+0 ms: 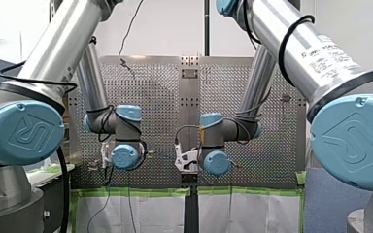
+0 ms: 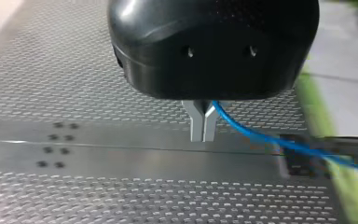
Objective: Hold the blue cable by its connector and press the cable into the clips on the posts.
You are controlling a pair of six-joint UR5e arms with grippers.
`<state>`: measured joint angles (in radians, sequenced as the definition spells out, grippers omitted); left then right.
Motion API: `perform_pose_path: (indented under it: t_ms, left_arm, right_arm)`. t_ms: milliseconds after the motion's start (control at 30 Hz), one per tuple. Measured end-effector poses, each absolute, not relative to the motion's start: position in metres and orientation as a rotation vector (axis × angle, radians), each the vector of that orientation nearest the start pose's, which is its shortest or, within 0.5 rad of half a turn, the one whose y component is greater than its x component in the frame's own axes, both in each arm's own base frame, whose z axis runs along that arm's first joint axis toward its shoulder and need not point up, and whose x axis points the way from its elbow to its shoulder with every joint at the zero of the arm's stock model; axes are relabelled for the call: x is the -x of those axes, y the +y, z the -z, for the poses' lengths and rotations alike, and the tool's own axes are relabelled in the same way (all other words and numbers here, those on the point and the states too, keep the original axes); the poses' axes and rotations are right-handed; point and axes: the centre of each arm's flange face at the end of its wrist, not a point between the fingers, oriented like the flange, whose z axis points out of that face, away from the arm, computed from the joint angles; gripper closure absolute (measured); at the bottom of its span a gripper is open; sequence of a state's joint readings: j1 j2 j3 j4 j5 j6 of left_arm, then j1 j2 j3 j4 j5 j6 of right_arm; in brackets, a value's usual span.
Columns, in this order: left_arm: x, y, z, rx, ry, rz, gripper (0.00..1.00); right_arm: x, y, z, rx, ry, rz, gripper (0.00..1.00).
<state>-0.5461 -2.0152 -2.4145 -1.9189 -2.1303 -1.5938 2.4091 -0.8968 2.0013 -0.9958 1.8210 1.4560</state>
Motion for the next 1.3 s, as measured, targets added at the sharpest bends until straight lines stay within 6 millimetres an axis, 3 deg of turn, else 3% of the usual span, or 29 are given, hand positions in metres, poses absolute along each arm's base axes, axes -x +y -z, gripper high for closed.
perform_pose_path:
  t_ms: [767, 1067, 1300]
  left_arm:
    - [-0.269, -0.257, -0.058, -0.071, 1.652, -0.075, 1.0]
    - [-0.274, -0.261, -0.079, -0.046, 1.633, -0.034, 1.0]
    - [-0.285, -0.251, -0.099, 0.049, 1.62, -0.048, 1.0]
  right_arm:
    - [-0.464, -0.27, -0.036, -1.751, -0.784, -1.469, 1.0]
    - [-0.466, -0.267, -0.063, -1.744, -0.814, -1.559, 1.0]
    - [-0.468, -0.274, -0.092, -1.748, -0.844, -1.636, 1.0]
